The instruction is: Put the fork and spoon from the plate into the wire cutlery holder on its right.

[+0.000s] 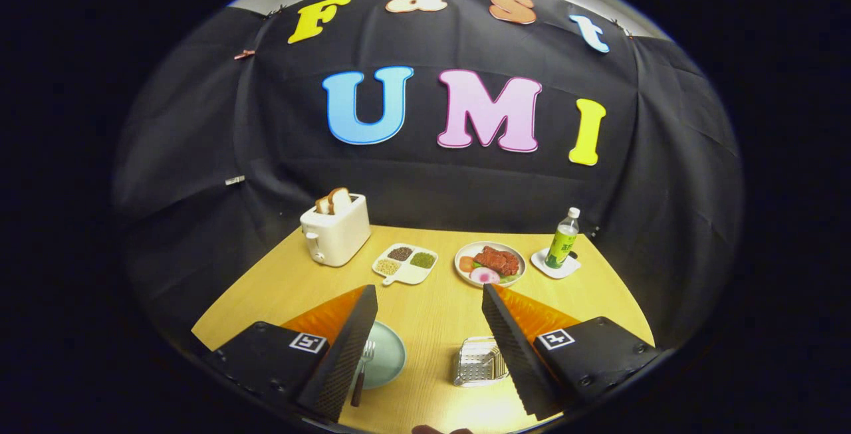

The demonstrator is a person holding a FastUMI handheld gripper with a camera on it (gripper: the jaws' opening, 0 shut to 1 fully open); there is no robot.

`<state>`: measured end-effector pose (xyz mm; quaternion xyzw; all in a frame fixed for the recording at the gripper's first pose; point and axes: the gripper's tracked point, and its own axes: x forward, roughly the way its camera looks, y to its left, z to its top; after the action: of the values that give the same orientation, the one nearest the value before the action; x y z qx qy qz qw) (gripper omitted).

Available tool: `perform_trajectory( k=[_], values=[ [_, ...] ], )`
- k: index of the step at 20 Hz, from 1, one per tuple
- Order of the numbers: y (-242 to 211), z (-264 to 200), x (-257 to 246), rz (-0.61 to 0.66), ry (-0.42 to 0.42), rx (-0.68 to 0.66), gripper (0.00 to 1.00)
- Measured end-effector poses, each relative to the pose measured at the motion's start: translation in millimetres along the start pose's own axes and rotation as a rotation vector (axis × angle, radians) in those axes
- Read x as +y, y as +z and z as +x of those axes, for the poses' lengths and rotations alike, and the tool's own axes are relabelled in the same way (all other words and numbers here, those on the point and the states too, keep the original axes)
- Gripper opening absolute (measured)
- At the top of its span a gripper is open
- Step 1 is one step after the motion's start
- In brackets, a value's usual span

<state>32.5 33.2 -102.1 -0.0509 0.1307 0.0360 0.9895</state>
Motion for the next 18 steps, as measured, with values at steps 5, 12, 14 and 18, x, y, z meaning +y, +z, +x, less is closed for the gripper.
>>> perform_trajectory(
  k=[5,12,14,18],
  values=[
    [-41,20,35,-0.062,0.078,0.143,0.98],
    [-137,45,78,-0.127,0.177,0.472,0.98],
    [-162,53,84,-0.151,0.19,0.545,0.98],
    [-202,61,97,-0.139,0.204,0.685,0.98]
  ],
)
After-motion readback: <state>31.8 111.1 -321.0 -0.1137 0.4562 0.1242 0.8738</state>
